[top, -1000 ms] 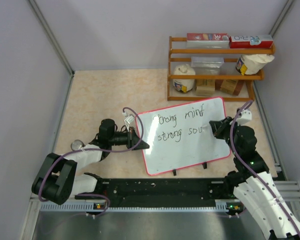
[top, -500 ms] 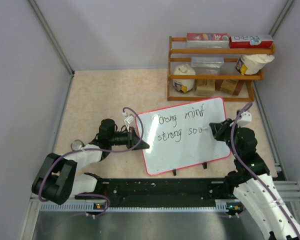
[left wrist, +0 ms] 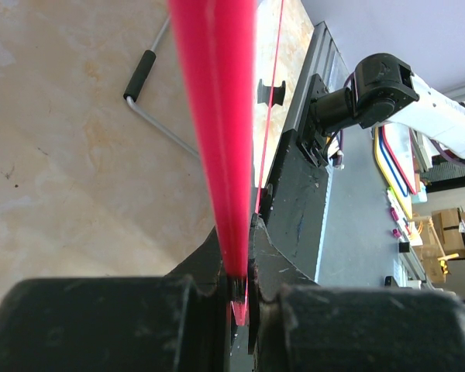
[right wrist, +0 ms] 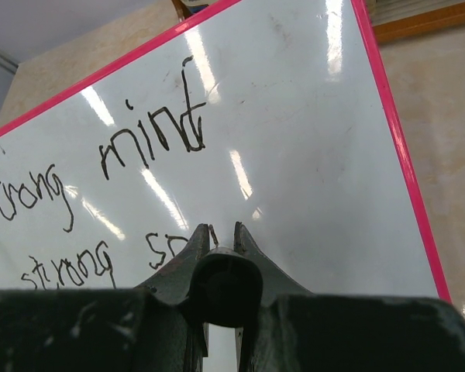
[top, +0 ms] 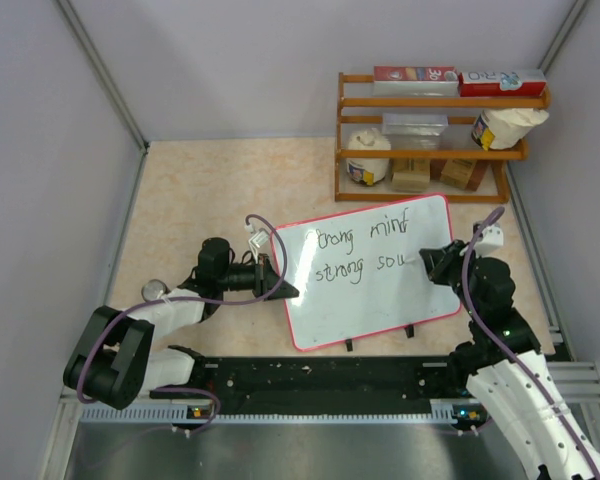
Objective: Write a sentence on the whiteboard
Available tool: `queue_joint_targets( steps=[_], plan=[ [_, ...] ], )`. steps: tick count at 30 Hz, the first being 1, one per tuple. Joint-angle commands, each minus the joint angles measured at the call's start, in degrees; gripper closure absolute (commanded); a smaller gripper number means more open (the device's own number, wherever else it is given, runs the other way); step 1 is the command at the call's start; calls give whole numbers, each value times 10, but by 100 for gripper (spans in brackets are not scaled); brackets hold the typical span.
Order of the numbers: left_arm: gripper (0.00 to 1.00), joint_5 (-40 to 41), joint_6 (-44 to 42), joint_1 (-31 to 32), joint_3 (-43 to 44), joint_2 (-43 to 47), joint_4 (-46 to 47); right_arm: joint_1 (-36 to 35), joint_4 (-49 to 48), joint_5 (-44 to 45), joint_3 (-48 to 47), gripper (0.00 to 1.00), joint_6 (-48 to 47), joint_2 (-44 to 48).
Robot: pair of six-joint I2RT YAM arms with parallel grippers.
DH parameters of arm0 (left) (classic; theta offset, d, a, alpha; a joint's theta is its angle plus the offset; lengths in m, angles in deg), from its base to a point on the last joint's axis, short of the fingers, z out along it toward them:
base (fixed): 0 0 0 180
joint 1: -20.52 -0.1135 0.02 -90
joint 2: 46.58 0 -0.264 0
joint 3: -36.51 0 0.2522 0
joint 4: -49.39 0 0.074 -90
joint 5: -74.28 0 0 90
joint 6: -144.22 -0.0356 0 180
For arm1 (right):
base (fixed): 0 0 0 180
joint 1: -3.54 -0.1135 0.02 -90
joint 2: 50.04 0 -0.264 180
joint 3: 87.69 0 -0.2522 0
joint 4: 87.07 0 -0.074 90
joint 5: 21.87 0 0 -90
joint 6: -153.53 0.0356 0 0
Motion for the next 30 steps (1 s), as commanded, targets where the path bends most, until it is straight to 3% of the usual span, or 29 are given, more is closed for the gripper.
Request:
queue_joint_targets(
  steps=[1,15,30],
  plan=[
    [100,91,-80,-5,-3,-6,-9,5,10,10,-11,100,-16,9],
    [100,90,-80,-5,-4,-3,-8,5,-33,28,-65,100,-13,9],
    [100,89,-80,-5,-4,-3,-7,5,-77,43,-87,100,-23,-62]
  ],
)
